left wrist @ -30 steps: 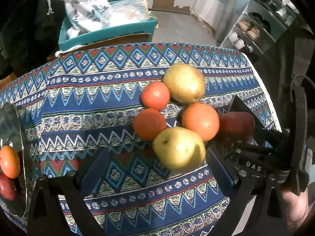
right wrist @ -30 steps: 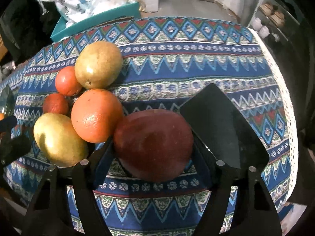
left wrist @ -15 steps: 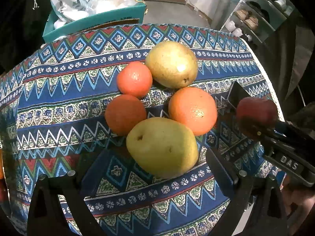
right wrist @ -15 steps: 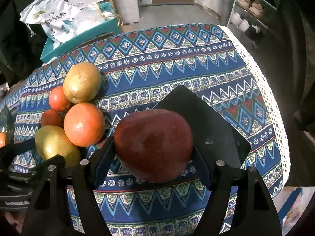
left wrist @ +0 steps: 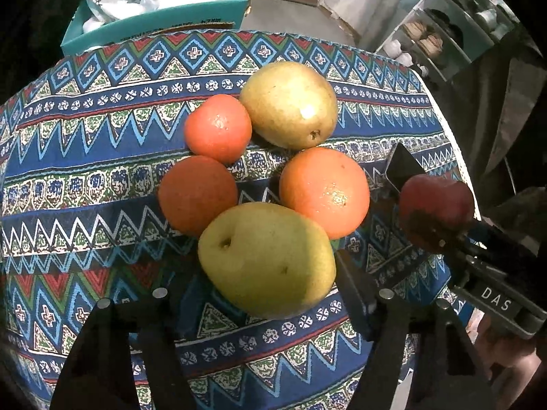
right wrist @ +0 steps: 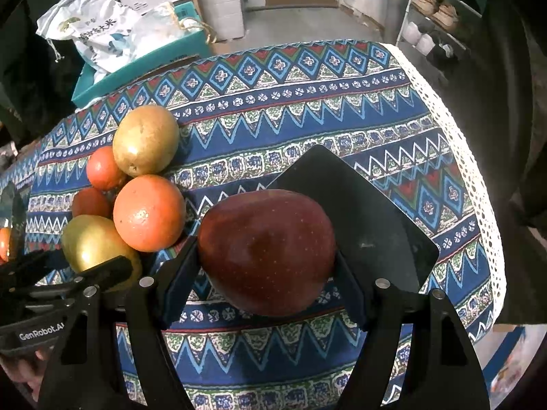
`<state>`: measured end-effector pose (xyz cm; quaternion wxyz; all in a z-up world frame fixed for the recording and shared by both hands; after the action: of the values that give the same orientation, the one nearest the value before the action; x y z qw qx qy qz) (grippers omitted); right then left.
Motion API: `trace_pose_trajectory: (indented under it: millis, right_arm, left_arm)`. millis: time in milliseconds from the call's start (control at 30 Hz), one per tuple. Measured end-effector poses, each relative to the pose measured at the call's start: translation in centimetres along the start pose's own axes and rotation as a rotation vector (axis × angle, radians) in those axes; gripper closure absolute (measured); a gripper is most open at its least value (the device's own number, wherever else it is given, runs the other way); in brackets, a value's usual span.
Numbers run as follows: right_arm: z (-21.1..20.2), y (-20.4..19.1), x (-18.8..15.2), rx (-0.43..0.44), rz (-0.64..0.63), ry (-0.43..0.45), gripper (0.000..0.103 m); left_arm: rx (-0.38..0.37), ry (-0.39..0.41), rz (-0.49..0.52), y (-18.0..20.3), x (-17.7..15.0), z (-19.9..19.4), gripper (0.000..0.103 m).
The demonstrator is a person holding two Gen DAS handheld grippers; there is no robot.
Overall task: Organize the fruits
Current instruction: 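Grasp another red apple with the right tool while the left tool lowers toward a yellow pear, then grasp and lift the yellow pear with the left tool while the right tool lifts the red apple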
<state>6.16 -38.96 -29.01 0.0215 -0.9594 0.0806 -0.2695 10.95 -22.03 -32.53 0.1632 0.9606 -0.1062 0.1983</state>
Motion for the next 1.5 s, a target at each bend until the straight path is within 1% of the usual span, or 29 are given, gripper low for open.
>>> trace_pose_trajectory:
  millis: [133,300,533,833,1167,1500]
  right_arm:
    - [-0.3,-0.1,0.2,-0.003,-0.002,0.011,0.029]
    - [-0.9,-0.3,0.4,-0.005,-0.011,0.029,0.029]
    - [-2.2,-0.8,0.8,-0.002,-0.019,0.064,0.029]
    - [-5.6,-1.9,1.8,0.018,-0.037,0.148,0.029]
    - [-9.9,-3.4,3.0,0.047,-0.063,0.250,0.029]
    - [-13.1,-4.2,3.5,0.072,-0.073,0.323,0.029]
  left_arm:
    - [0.031,0.014,0.044,0.1,-0.2,-0.5,0.033]
    - [0.040,0.027,0.055,0.0,-0.3,-1.3,0.033]
    - [0.065,0.077,0.061,-0.8,-0.2,-4.0,0.033]
    - [0.084,0.162,0.071,-0.8,0.6,-8.1,0.033]
    - [0.075,0.252,0.089,-0.4,1.4,-12.9,0.033]
    - [0.070,0.335,0.114,-0.2,2.0,-17.3,0.033]
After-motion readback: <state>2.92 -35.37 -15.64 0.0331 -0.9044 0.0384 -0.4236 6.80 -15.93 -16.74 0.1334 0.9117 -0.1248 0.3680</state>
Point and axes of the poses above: each gripper's, at about its wrist camera, not at the fingertips, and z roughly the way its jaws point, y to its right, x to its top, the point moved 2 cm from there along z, roughly the way its jaws point, and after that the axes turned 7 degrees about y, right-handed, at the moved point
